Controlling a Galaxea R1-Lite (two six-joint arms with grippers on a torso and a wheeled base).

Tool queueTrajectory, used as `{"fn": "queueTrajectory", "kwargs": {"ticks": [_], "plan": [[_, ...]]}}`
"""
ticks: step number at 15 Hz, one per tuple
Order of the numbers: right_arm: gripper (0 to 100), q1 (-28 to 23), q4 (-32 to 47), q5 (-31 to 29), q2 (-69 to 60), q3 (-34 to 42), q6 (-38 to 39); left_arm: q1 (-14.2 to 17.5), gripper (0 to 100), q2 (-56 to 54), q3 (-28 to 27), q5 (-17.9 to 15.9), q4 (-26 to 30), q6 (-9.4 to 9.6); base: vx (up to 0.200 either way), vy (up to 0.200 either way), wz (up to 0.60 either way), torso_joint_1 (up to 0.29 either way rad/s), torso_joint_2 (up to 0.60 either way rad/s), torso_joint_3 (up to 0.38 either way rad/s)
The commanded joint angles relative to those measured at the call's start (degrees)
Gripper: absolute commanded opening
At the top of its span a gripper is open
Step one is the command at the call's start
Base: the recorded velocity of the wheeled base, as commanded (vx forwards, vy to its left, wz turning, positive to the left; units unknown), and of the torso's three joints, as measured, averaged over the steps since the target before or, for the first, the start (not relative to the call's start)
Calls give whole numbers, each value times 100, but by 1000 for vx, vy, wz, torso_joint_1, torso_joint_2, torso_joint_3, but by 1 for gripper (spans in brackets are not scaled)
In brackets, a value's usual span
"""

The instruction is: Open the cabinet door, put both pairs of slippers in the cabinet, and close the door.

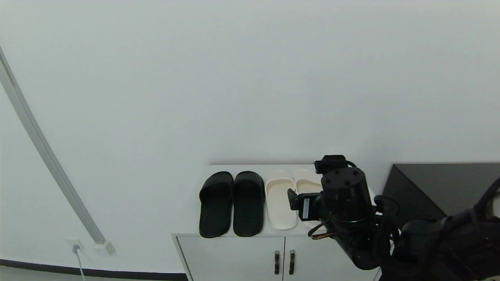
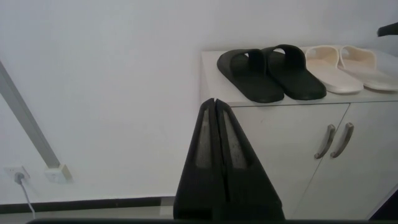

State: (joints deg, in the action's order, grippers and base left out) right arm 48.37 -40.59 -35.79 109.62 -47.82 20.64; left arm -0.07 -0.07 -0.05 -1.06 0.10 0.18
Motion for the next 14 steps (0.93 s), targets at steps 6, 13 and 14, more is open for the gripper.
{"fn": "queueTrajectory", "kwargs": {"ticks": [6,13,14], "plan": [[100,-232,-19,-7,1396,-992,-25,-1,0,7,5,1,-1,-1,0,0,0,0,0,0],[100,-557,-1,178,2266,-2029,-42,-1,0,7,5,1,-1,-1,0,0,0,0,0,0],[100,-601,-10,178,2371,-2205,-130,-1,0,7,-4,1,-1,-1,0,0,0,0,0,0]]}}
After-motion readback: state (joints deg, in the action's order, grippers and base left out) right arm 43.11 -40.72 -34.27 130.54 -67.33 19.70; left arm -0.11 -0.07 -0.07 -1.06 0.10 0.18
